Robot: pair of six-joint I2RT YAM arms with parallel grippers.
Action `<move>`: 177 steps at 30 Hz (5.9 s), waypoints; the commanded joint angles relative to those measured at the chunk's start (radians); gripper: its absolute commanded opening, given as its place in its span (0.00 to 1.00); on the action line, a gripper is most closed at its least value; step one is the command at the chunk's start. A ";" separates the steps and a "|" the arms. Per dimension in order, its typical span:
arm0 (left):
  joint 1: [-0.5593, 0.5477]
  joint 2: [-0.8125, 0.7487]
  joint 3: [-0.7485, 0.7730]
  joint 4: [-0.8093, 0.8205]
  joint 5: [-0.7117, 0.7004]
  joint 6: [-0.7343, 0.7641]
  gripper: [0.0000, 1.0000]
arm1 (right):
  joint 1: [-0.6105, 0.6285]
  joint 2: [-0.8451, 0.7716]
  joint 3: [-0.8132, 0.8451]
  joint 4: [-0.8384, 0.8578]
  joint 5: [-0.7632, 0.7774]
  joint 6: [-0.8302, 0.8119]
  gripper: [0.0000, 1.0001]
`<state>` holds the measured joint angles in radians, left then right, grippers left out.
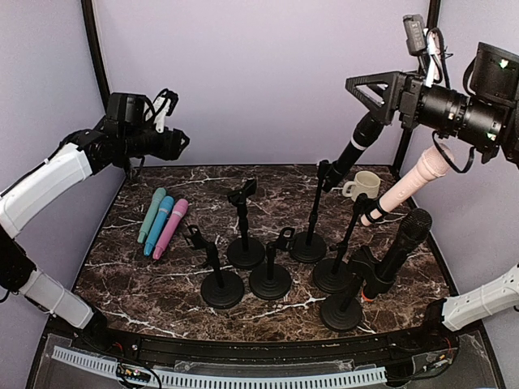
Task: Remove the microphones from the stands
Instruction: Hold the microphone from the microphone stand, then adjust the microphone stand with the microphone at the center of the board.
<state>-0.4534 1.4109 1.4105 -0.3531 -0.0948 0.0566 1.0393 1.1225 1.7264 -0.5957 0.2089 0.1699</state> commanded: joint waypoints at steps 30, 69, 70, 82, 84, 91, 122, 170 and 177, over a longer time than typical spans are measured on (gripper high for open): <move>-0.362 0.430 0.571 0.048 0.715 0.116 0.70 | -0.257 0.308 0.560 -0.716 0.038 0.047 0.91; -0.496 0.501 0.455 0.187 0.311 0.003 0.67 | -0.271 0.154 0.115 -0.295 0.019 0.089 0.00; -0.498 0.489 0.442 0.209 0.290 -0.022 0.67 | -0.271 0.143 0.096 -0.269 0.035 0.094 0.00; -0.502 0.511 0.425 0.225 0.311 -0.119 0.67 | -0.271 0.117 0.045 -0.067 0.150 0.093 0.00; -0.502 0.539 0.457 0.197 0.320 -0.121 0.67 | -0.271 0.119 0.051 -0.061 0.170 0.082 0.00; -0.501 0.600 0.519 0.186 0.326 -0.130 0.63 | -0.271 0.109 0.061 -0.036 0.194 0.053 0.00; -0.504 0.735 0.531 0.126 0.409 -0.278 0.45 | -0.271 0.064 -0.048 0.074 0.163 0.042 0.00; -0.548 0.655 0.357 0.229 0.281 -0.482 0.49 | -0.271 0.036 -0.108 0.083 0.110 0.028 0.00; -0.540 0.684 0.359 0.251 0.310 -0.521 0.40 | -0.271 0.031 -0.111 0.085 0.113 0.026 0.00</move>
<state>-0.9977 2.0811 1.7477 -0.1253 0.1944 -0.4343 0.7753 1.1671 1.6230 -0.6582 0.3283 0.1814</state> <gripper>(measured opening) 0.401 0.427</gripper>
